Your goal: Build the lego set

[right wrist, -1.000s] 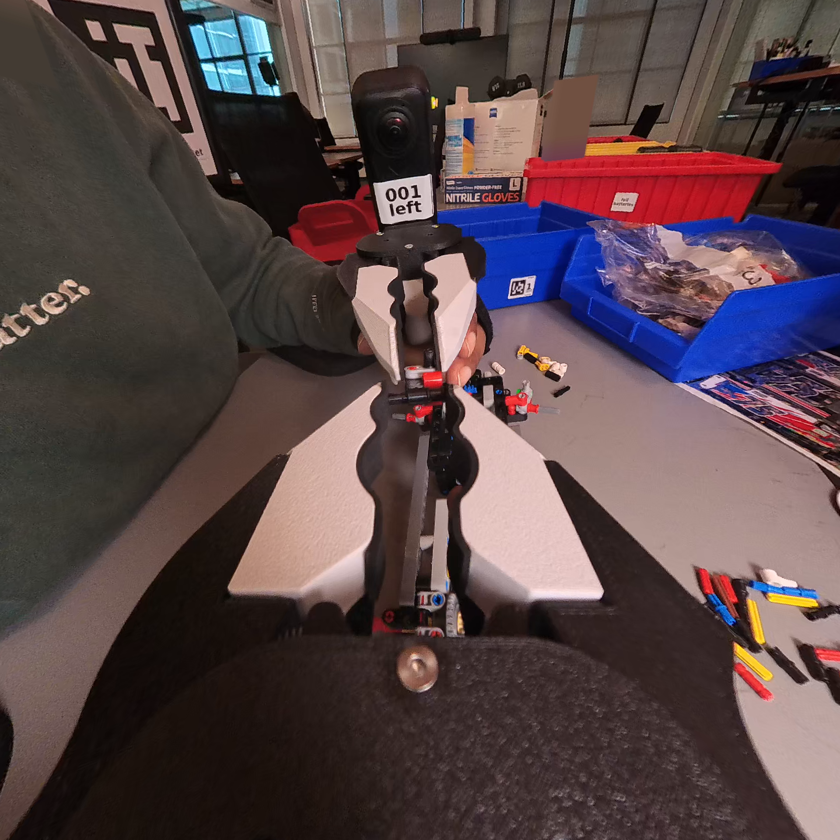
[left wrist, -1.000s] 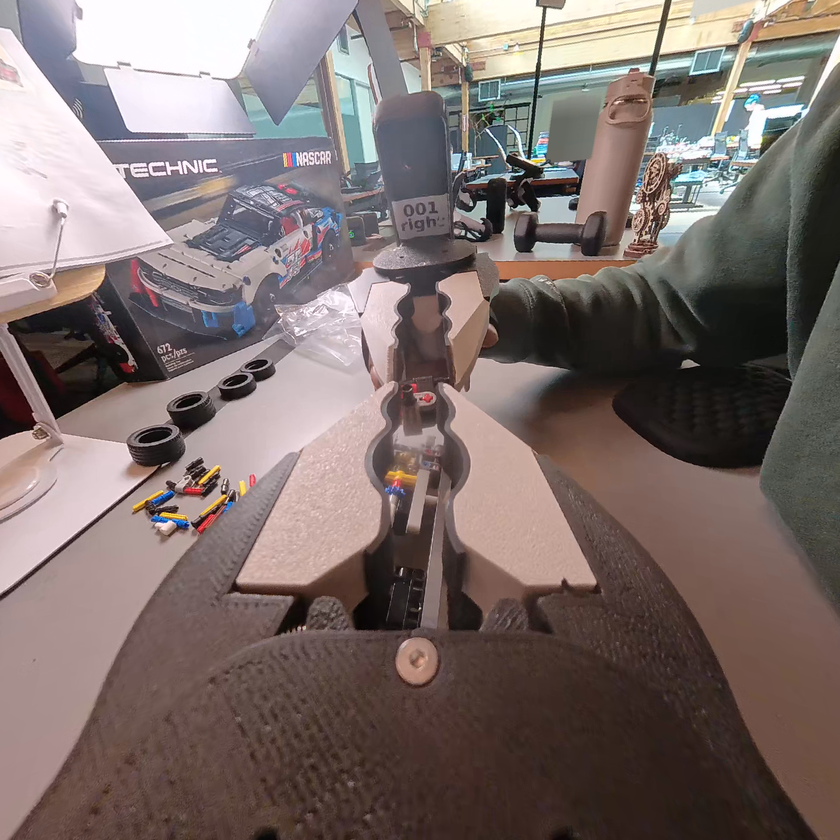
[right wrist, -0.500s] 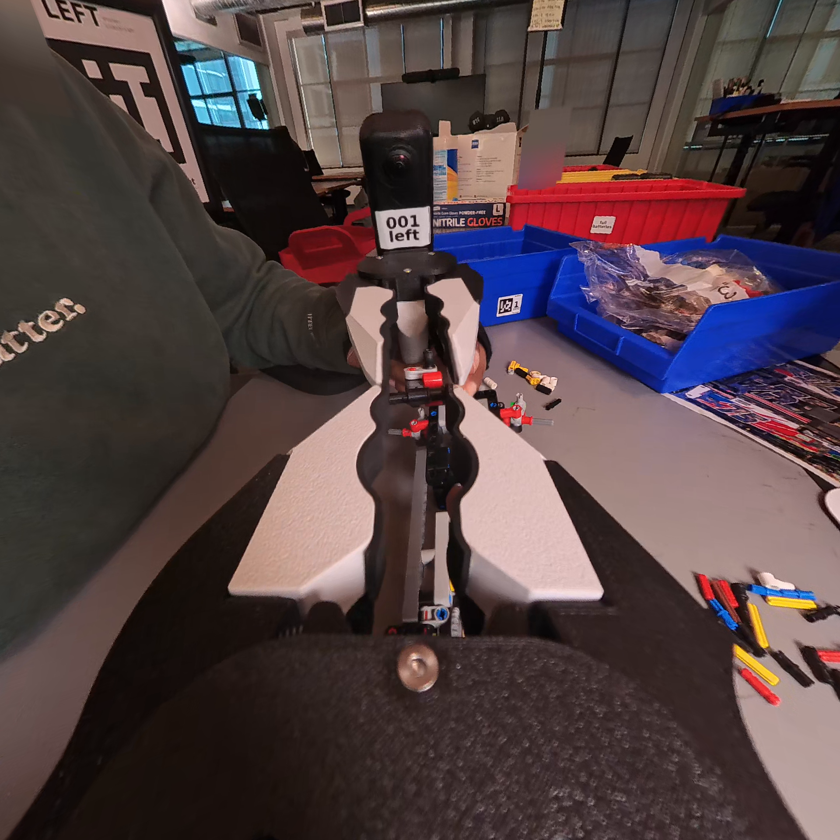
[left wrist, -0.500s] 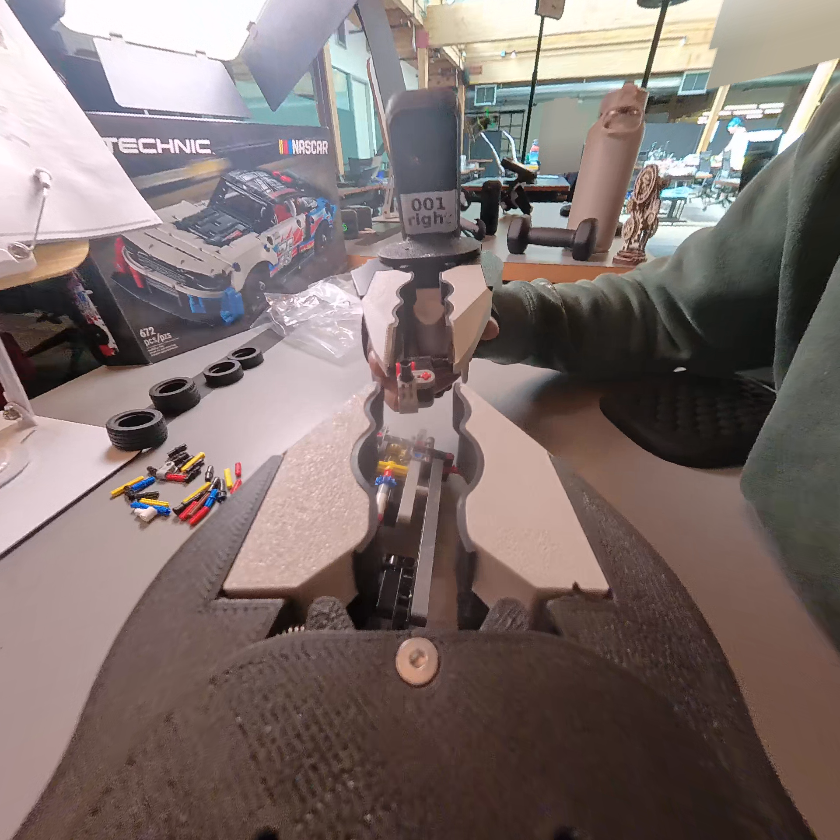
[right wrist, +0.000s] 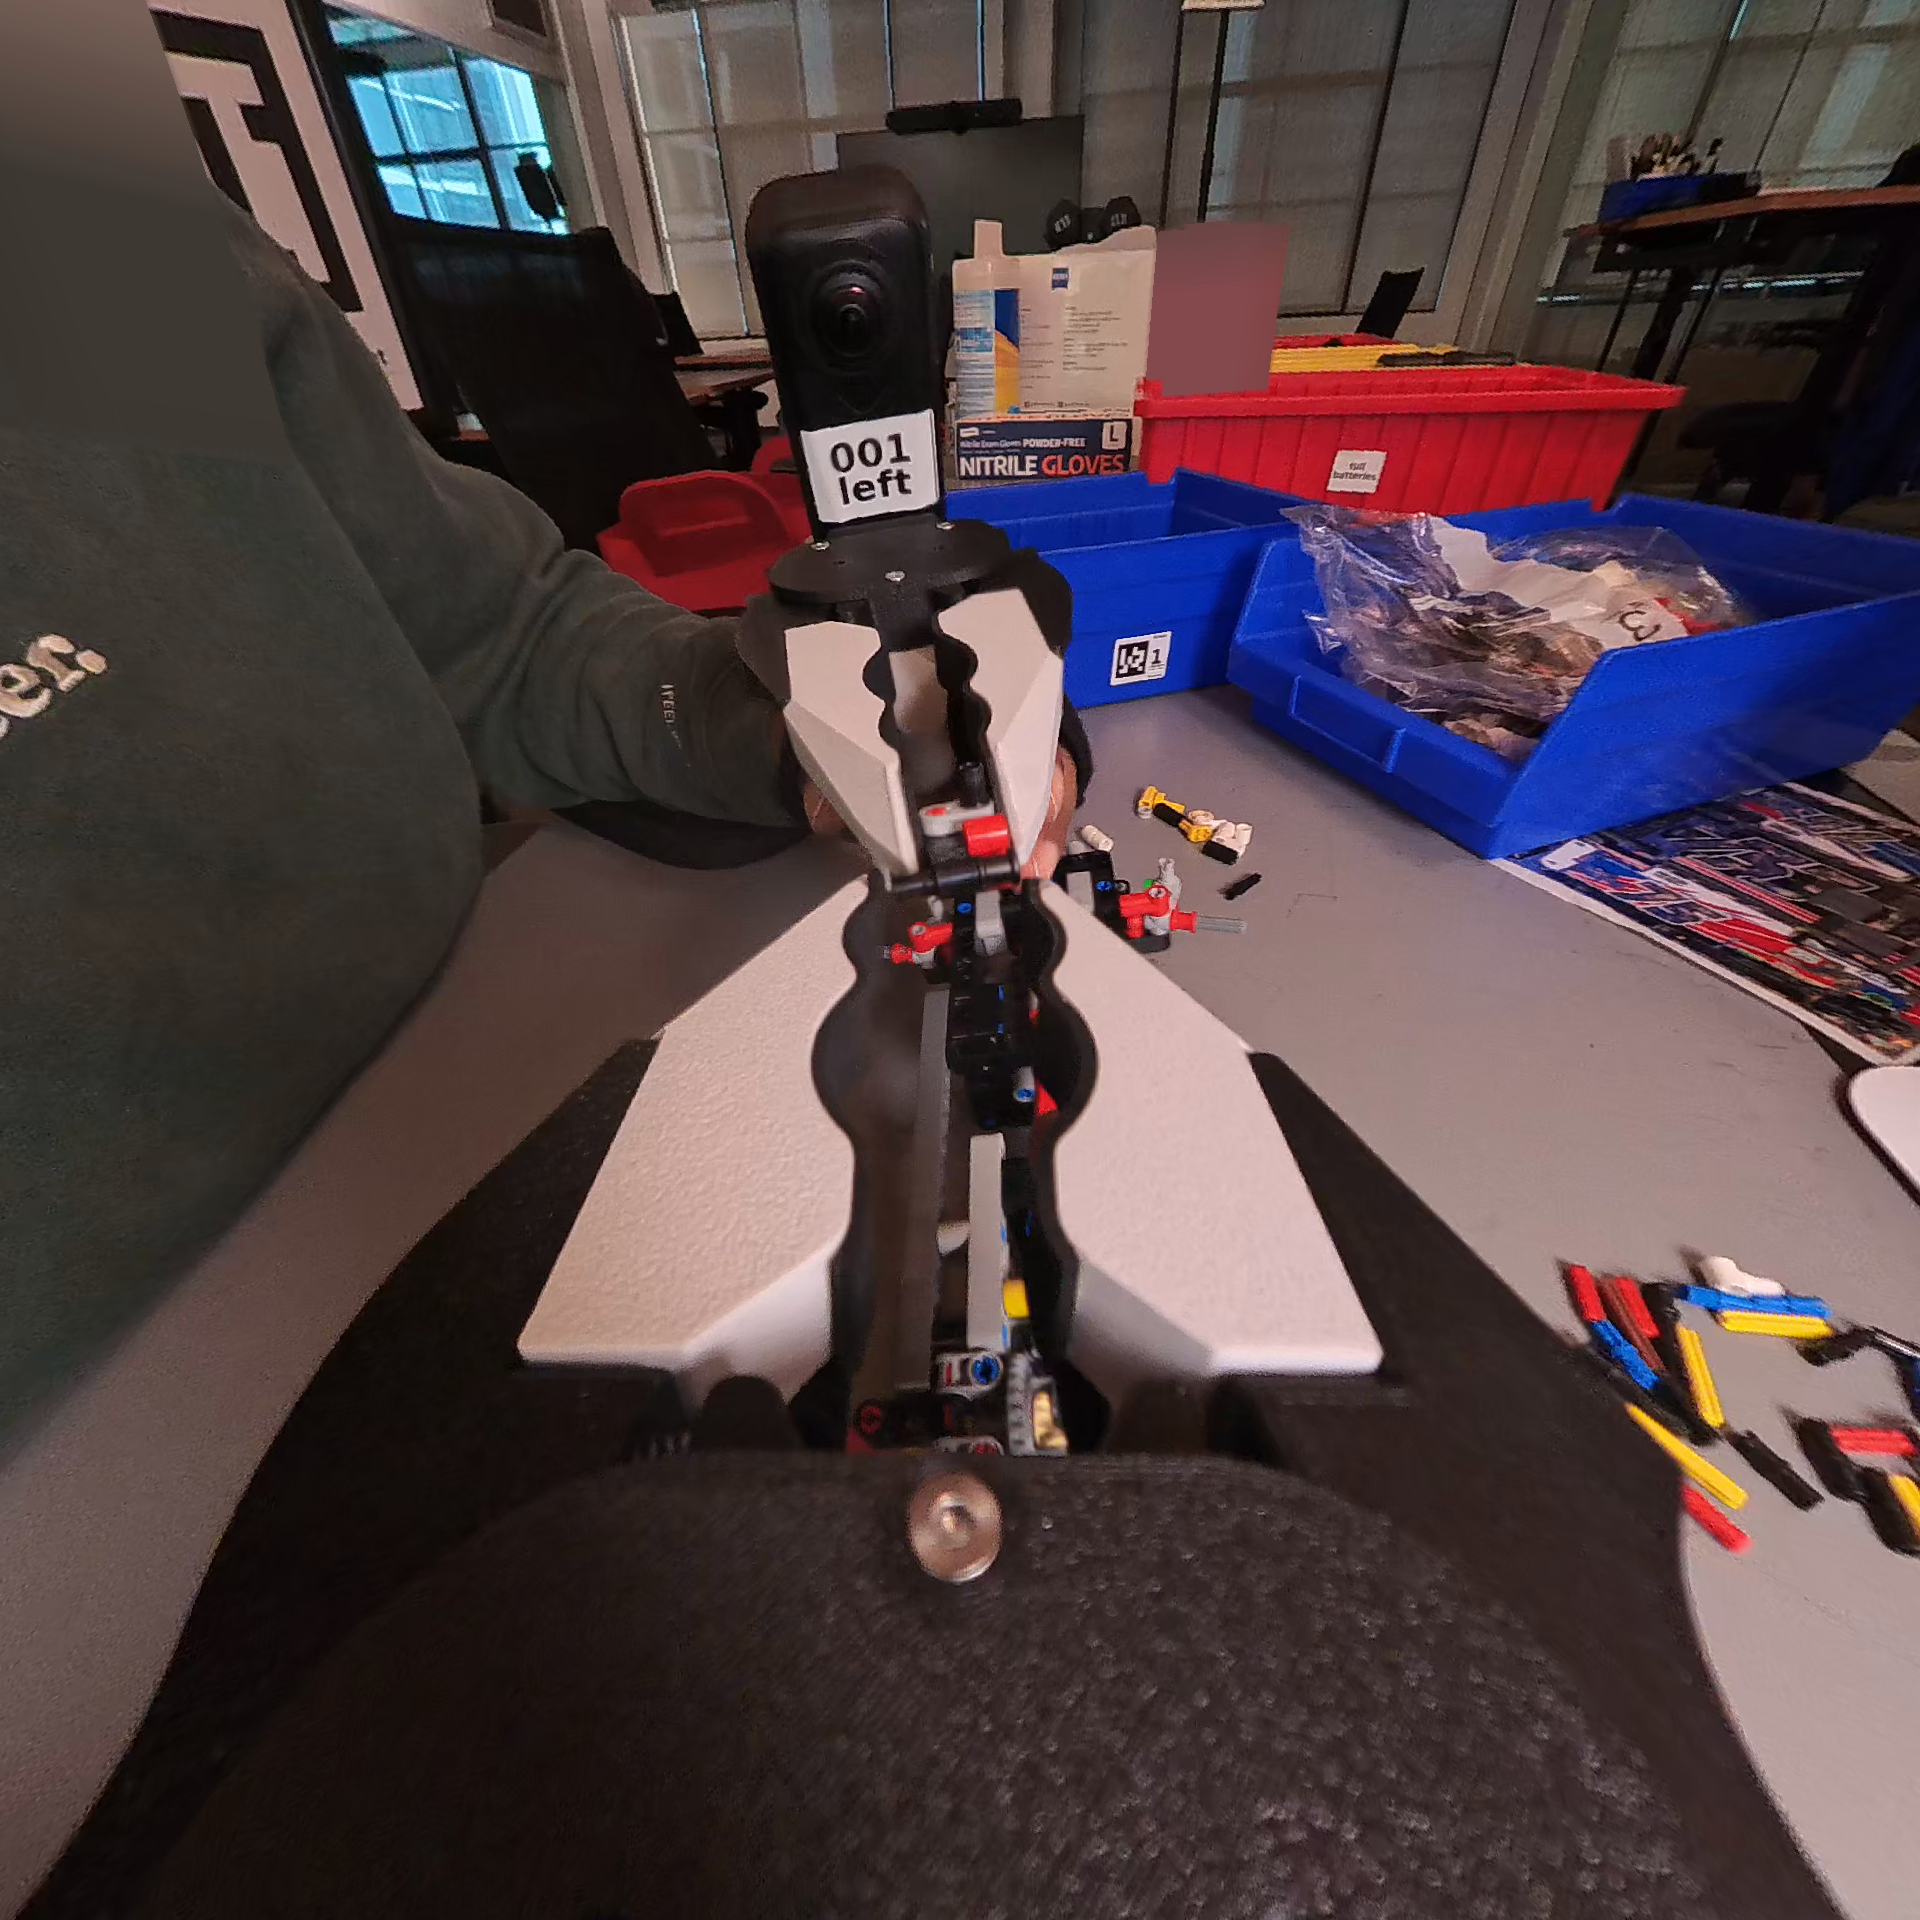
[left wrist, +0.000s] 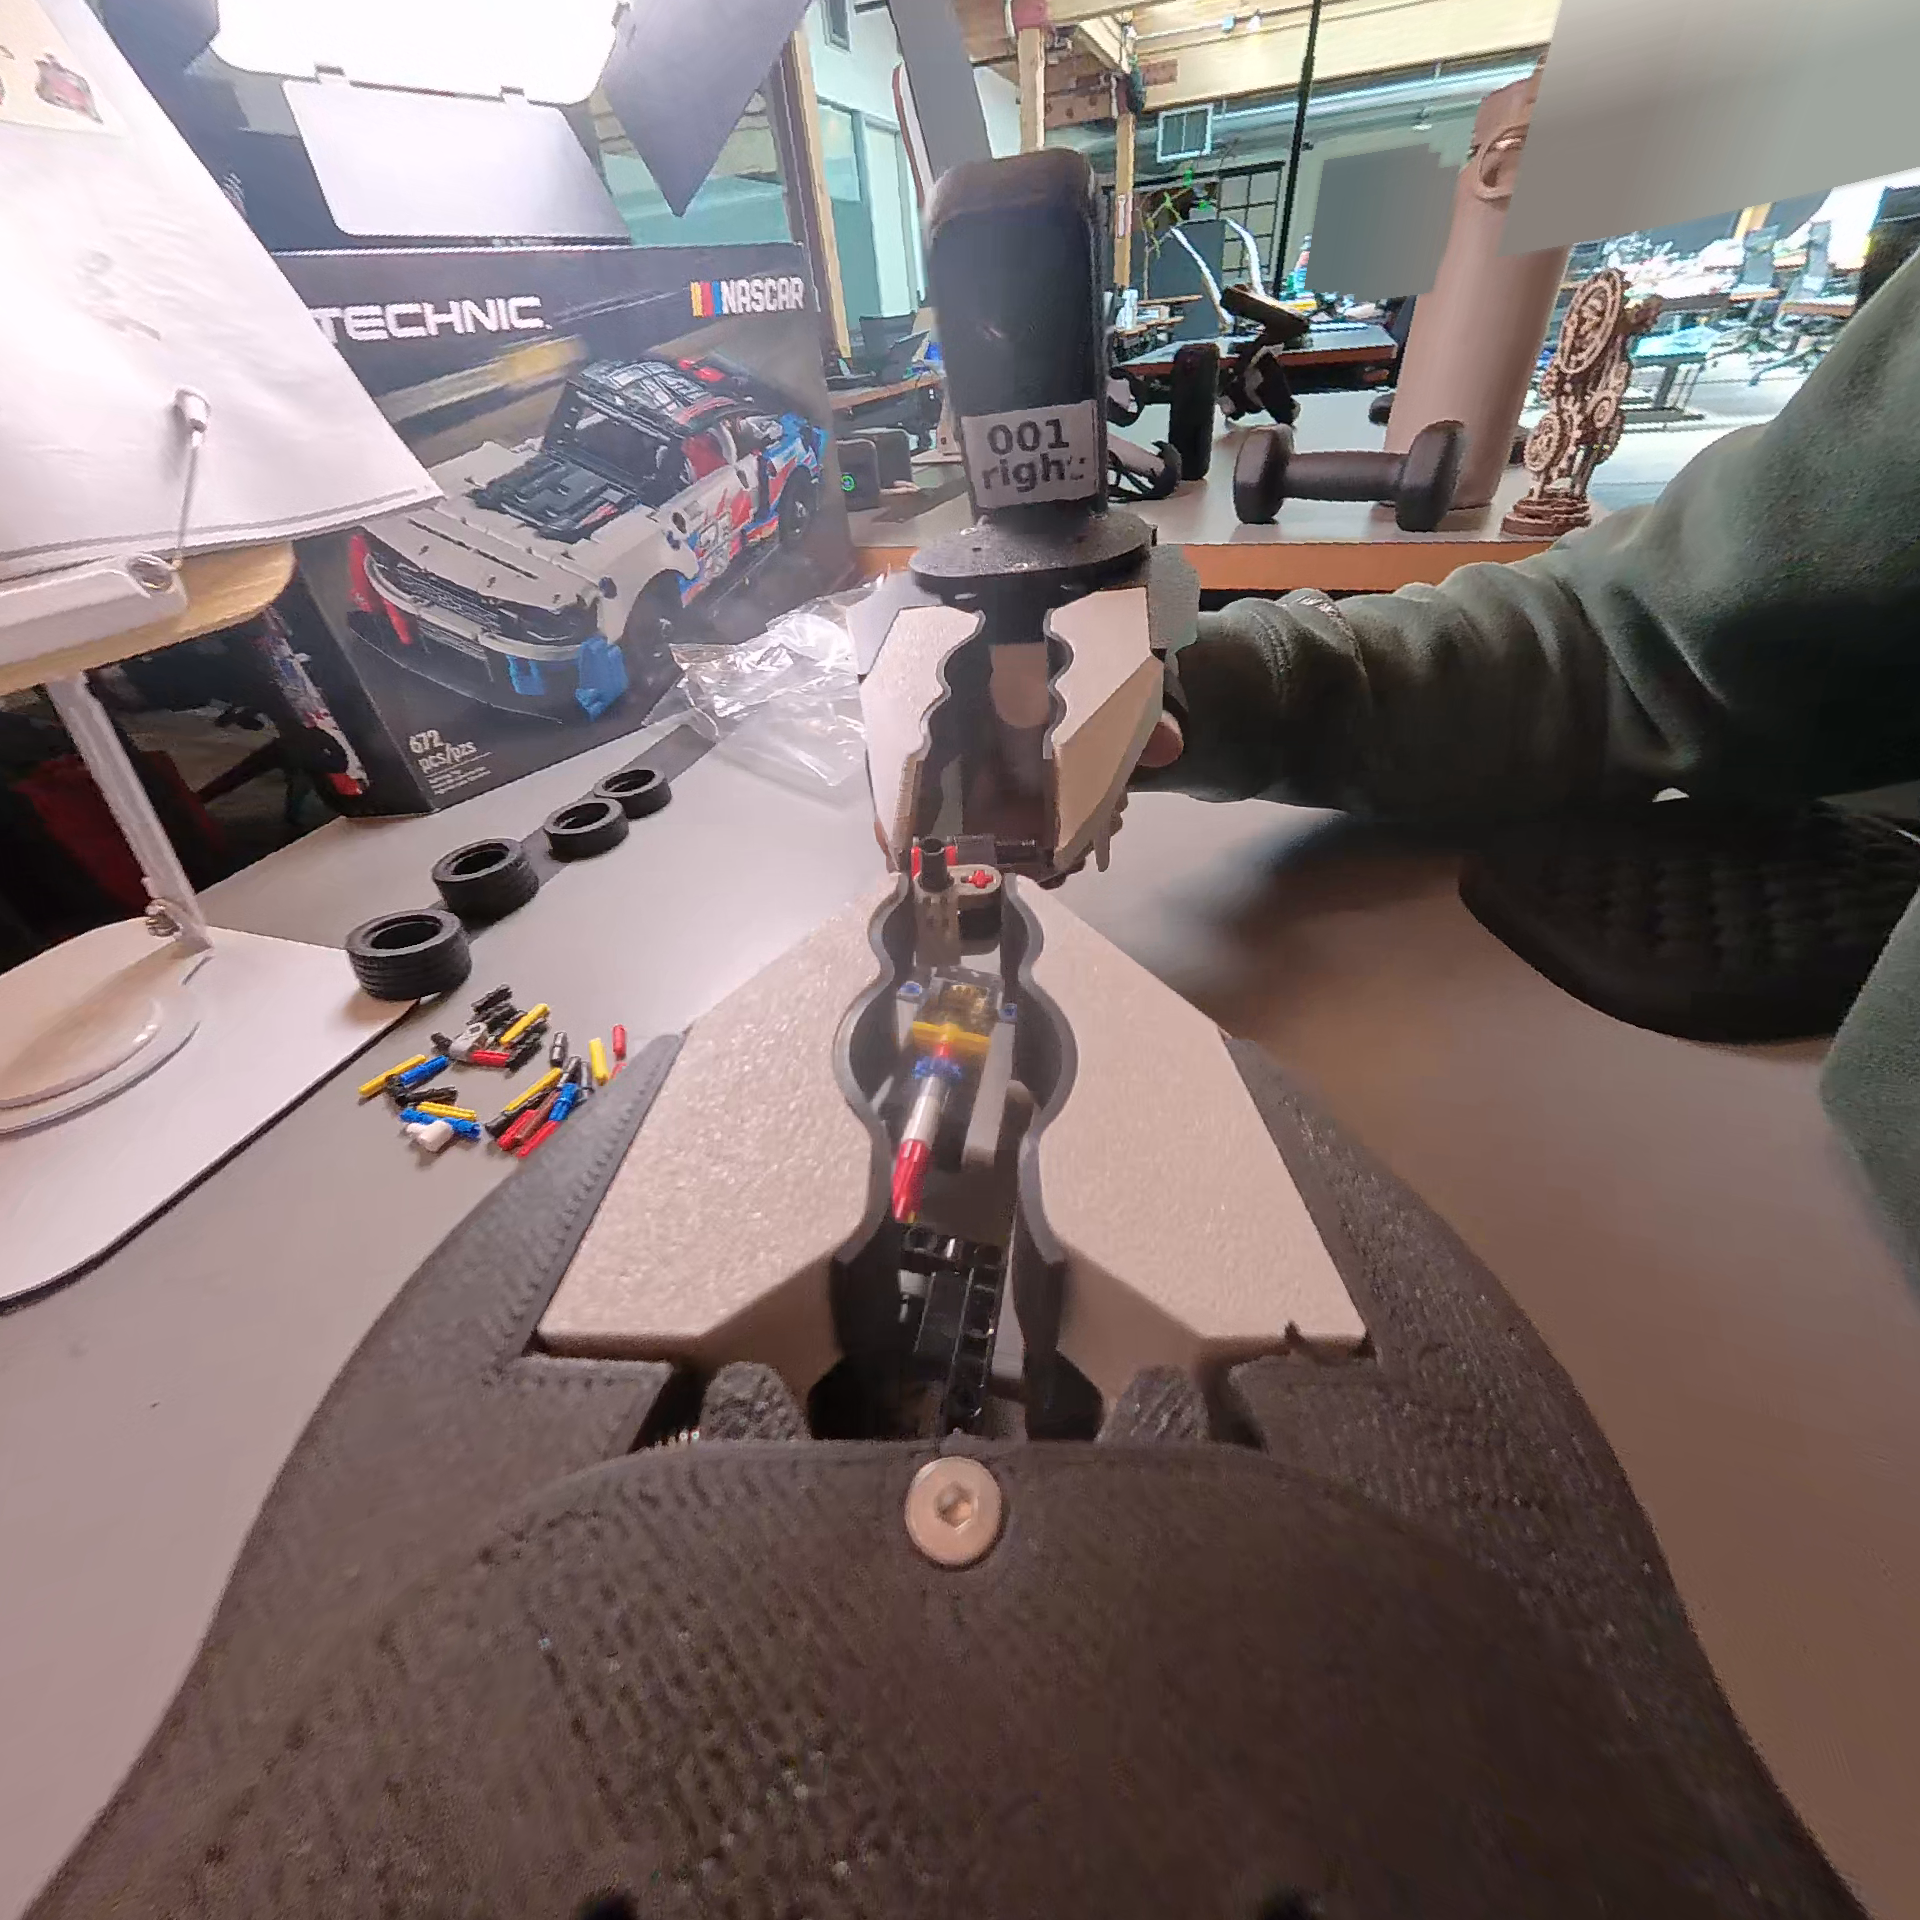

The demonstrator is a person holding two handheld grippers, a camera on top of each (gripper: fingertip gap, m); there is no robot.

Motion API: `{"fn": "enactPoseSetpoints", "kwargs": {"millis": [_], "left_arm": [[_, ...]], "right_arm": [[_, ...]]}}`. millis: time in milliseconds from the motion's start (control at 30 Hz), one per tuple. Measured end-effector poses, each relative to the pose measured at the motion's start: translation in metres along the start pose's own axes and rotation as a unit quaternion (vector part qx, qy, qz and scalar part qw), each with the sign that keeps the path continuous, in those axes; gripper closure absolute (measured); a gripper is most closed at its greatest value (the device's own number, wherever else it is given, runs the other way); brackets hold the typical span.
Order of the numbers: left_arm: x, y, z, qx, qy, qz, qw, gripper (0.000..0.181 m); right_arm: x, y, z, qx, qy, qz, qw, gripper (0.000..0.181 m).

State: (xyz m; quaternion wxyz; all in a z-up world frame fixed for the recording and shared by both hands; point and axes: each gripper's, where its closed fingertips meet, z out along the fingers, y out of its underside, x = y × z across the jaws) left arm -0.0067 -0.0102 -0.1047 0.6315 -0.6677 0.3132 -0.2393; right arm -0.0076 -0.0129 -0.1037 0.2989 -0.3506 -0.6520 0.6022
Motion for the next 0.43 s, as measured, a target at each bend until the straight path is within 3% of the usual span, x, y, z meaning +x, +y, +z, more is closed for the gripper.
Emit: {"fn": "enactPoseSetpoints", "kwargs": {"millis": [100,167,300,433], "left_arm": [[-0.015,-0.005,-0.008,0.006,-0.031,0.001,0.999,0.168],[-0.026,-0.009,-0.016,0.005,-0.054,0.009,0.998,0.168],[-0.048,-0.007,-0.028,-0.007,-0.107,0.021,0.994,0.168],[-0.064,-0.004,-0.036,-0.002,-0.144,0.016,0.99,0.168]], "right_arm": [[0.02,-0.008,-0.015,0.005,0.045,-0.009,0.999,0.156],[0.056,-0.02,-0.035,0.003,0.136,-0.034,0.99,0.159],[0.152,-0.07,-0.104,0.018,0.373,-0.11,0.921,0.179],[0.235,-0.111,-0.164,0.011,0.509,-0.143,0.849,0.181]]}}
